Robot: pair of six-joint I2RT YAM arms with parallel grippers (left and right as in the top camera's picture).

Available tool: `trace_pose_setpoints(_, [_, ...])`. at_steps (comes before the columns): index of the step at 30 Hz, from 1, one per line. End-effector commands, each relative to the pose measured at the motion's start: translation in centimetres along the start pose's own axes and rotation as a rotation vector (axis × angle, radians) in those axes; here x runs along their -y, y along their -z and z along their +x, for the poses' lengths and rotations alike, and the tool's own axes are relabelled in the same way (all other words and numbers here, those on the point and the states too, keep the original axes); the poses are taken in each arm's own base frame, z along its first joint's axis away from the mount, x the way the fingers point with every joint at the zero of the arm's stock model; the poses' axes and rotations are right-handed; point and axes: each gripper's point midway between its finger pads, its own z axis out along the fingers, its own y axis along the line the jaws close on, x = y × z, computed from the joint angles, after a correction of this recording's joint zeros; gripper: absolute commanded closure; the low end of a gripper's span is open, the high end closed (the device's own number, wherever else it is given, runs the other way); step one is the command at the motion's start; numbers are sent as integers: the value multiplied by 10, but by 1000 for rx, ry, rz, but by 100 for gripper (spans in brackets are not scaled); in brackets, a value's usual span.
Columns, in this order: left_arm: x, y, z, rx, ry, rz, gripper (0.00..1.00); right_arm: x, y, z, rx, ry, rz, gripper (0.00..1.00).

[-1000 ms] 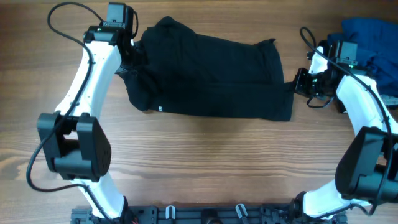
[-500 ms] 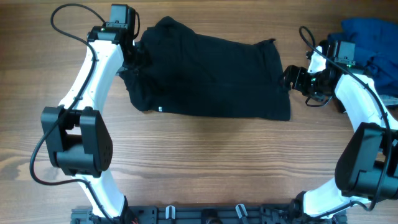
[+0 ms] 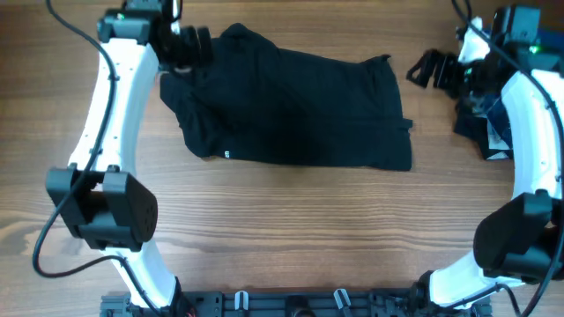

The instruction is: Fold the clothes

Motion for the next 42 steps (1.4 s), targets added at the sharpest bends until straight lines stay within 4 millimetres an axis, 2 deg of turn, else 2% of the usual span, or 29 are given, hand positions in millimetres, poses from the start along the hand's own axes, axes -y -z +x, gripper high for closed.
trace_pose_setpoints(1, [13, 35, -28, 111, -55, 62, 0, -17, 14, -24, 76, 79, 57, 0])
trace_pose_setpoints(5, [18, 35, -48, 183, -56, 81, 0, -35, 13, -42, 148, 128, 35, 0])
trace_pose_setpoints(7, [21, 24, -57, 208, -57, 87, 0, -39, 8, -49, 171, 143, 30, 1])
trace_pose_setpoints(11, [26, -4, -71, 238, -58, 100, 0, -41, -1, -61, 206, 185, 37, 0])
trace_pose_setpoints(15, [37, -43, -87, 276, -65, 145, 1, -38, -20, -69, 212, 188, 38, 1])
trace_pose_setpoints(22, [66, -102, -99, 344, -188, 207, 1, -37, -60, -57, 128, 200, 35, 0])
trace_pose_setpoints(26, [79, -129, -101, 376, -221, 222, 1, -39, -71, -53, 105, 204, 33, 1])
trace_pose_setpoints(29, [85, -152, -97, 379, -229, 232, 2, -42, -72, -51, 101, 209, 31, 0])
trace_pose_setpoints(35, [91, -199, -70, 327, -346, 201, 11, -42, -72, -51, 100, 220, 31, 0])
trace_pose_setpoints(38, [87, -211, -66, 317, -351, 184, 11, -42, -72, -51, 100, 219, 31, 0])
trace_pose_setpoints(42, [87, -212, -68, 327, -349, 185, 12, -42, -72, -50, 97, 219, 31, 0])
